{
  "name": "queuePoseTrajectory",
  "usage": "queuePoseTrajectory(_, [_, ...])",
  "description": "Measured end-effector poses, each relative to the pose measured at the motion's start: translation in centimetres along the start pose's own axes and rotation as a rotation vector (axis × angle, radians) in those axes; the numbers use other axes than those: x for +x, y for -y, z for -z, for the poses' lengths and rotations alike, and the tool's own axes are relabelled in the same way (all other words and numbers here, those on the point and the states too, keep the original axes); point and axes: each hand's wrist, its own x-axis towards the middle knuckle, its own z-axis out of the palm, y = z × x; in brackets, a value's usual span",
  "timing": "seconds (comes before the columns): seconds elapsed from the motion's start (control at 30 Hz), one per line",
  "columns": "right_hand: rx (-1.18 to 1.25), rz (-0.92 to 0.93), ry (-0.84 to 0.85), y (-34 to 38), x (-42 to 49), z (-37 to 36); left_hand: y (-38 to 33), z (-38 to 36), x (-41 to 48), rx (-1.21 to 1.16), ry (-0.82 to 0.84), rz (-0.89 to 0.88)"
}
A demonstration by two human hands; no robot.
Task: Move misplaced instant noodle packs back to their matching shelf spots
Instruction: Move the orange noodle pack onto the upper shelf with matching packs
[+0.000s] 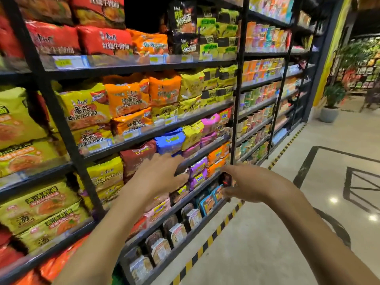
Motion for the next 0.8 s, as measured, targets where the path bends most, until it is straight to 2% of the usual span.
queuePoseTrajectory(0.3, [-0.025, 0.135, 0.013, -7.5, 9.6, 1.7, -1.8, -0.2, 8.9, 0.022, 0.030, 0.145])
queuePoseTrajectory(0.57, [-0.012, 0.258, 0.044, -9.9, 18.6, 2.5, 0.2, -0.5, 16.0, 0.053, 0.052, 0.259])
queuePoseTrajectory(0.8, [-0.091, 0.354, -0.004, -12.1, 28.6, 5.6, 3.2, 1.4, 24.4, 0.009, -0.053, 0.329])
